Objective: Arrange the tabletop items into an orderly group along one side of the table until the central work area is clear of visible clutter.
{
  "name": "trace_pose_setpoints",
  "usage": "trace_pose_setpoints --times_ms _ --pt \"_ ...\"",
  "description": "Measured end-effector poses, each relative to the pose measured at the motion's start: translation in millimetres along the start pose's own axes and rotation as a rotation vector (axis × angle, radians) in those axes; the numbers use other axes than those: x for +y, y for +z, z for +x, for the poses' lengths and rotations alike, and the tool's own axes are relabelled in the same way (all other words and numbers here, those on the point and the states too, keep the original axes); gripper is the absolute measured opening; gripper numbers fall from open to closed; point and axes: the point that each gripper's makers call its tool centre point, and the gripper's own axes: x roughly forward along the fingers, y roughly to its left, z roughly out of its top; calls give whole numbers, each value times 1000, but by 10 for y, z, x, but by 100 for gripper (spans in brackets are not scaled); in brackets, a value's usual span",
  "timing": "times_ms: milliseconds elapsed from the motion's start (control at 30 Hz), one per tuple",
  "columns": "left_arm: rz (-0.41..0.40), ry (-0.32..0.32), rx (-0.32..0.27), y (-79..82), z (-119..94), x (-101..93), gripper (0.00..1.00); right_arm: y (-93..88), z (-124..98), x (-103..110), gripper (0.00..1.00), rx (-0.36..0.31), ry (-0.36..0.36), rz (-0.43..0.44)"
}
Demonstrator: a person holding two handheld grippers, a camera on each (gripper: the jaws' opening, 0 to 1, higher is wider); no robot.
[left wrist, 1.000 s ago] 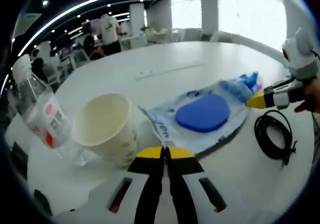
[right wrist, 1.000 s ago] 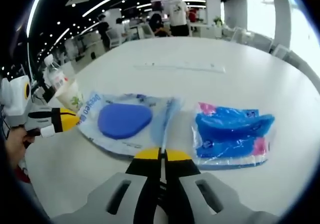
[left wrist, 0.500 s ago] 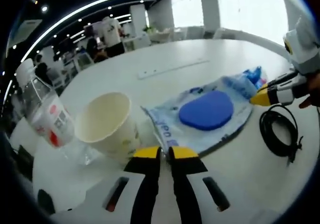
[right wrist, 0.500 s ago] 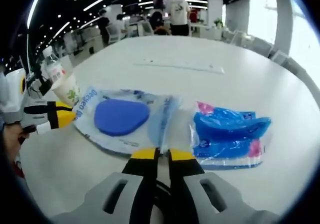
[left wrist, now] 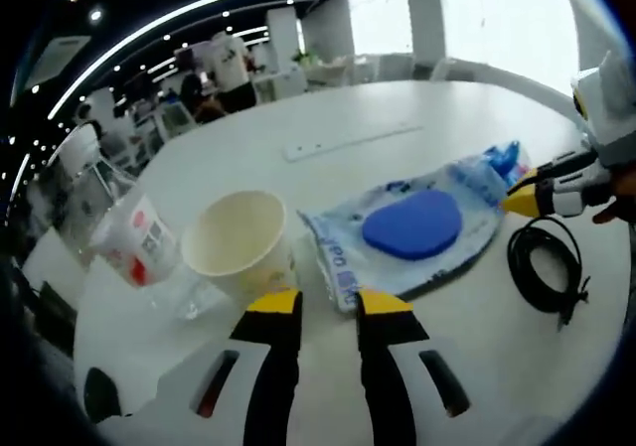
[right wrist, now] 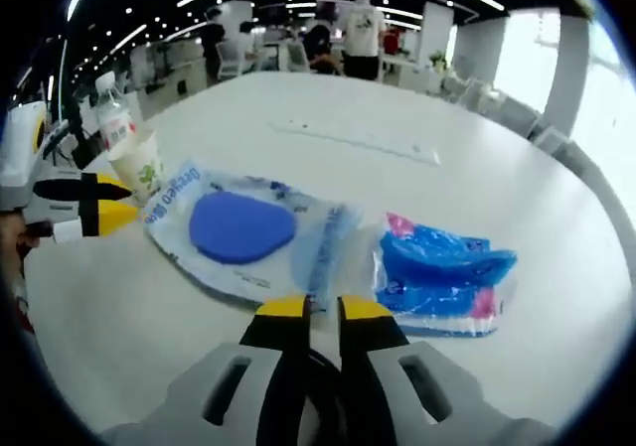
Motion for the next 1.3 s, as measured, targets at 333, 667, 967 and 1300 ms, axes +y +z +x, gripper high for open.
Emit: trace_pose_setpoints --times_ms 333,667,967,1300 --pt "-9 -48 -5 23 -15 -56 20 80 39 -53 5 -24 -16 -8" --pt "-28 -46 20 13 -187 36 27 222 -169 -103 24 -95 -13 87" --pt "-126 -23 -22 152 -500 211 35 400 -515 -22 64 -194 66 253" --pt "-190 44 -148 351 -783 484 57 477 -908 80 99 -270 112 350"
